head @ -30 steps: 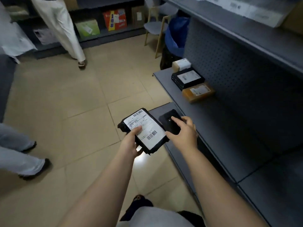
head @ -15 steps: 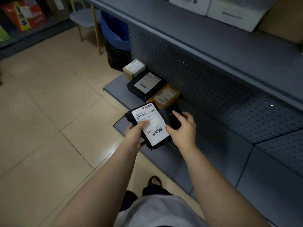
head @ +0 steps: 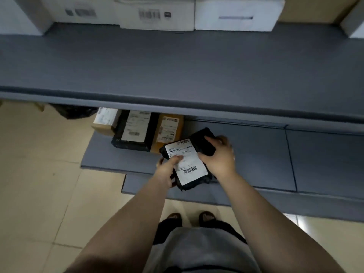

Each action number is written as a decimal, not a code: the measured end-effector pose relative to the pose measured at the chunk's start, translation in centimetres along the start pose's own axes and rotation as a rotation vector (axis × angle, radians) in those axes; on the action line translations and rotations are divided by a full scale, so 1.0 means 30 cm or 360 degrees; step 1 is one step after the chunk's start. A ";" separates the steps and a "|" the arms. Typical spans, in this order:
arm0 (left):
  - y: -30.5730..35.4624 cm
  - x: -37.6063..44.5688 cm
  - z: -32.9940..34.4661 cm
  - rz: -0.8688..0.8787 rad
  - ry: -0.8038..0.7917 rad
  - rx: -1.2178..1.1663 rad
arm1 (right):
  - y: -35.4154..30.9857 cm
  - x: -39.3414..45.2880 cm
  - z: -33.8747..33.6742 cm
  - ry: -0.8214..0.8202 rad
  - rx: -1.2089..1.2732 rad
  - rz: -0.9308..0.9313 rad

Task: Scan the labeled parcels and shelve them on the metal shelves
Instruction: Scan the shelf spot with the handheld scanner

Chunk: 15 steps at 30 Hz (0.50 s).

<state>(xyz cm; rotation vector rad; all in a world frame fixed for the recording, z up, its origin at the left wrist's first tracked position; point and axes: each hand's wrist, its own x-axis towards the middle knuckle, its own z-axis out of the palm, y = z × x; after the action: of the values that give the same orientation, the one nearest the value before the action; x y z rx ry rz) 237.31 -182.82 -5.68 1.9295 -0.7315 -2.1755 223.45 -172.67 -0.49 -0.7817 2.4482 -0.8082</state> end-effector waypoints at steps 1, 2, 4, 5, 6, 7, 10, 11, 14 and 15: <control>0.011 0.026 0.013 -0.0027 -0.0012 0.0087 | 0.009 -0.010 0.006 0.0034 0.0021 0.0078; 0.018 0.055 0.027 -0.0034 -0.0024 0.0168 | 0.020 -0.022 0.013 0.0059 0.0039 0.0154; 0.025 0.075 0.065 -0.0019 -0.0064 0.0295 | 0.048 -0.051 0.025 0.0106 0.0071 0.0298; 0.029 0.078 0.085 -0.0001 -0.0083 0.0343 | 0.060 -0.064 0.030 0.0141 0.0094 0.0356; 0.027 0.082 0.098 0.0038 -0.0093 0.0390 | 0.071 -0.079 0.036 0.0175 0.0116 0.0404; 0.027 0.093 0.105 0.0114 -0.0078 0.0431 | 0.079 -0.092 0.042 0.0210 0.0136 0.0439; 0.021 0.121 0.098 0.0420 -0.0108 0.0559 | 0.099 -0.124 0.065 0.0284 0.0192 0.0514; 0.015 0.120 0.085 0.0560 -0.0114 0.0648 | 0.104 -0.131 0.073 0.0306 0.0211 0.0532; -0.027 0.086 0.020 0.1069 -0.0020 0.1132 | 0.115 -0.150 0.097 0.0403 0.0280 0.0560; -0.055 0.069 -0.008 0.1287 0.0058 0.1402 | 0.117 -0.155 0.106 0.0429 0.0301 0.0567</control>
<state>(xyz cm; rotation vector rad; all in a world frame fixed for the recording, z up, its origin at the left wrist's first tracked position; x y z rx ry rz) 237.53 -182.30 -8.28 1.4418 -2.2361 -1.3783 227.37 -168.62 -4.00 -0.1657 2.5846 -1.0352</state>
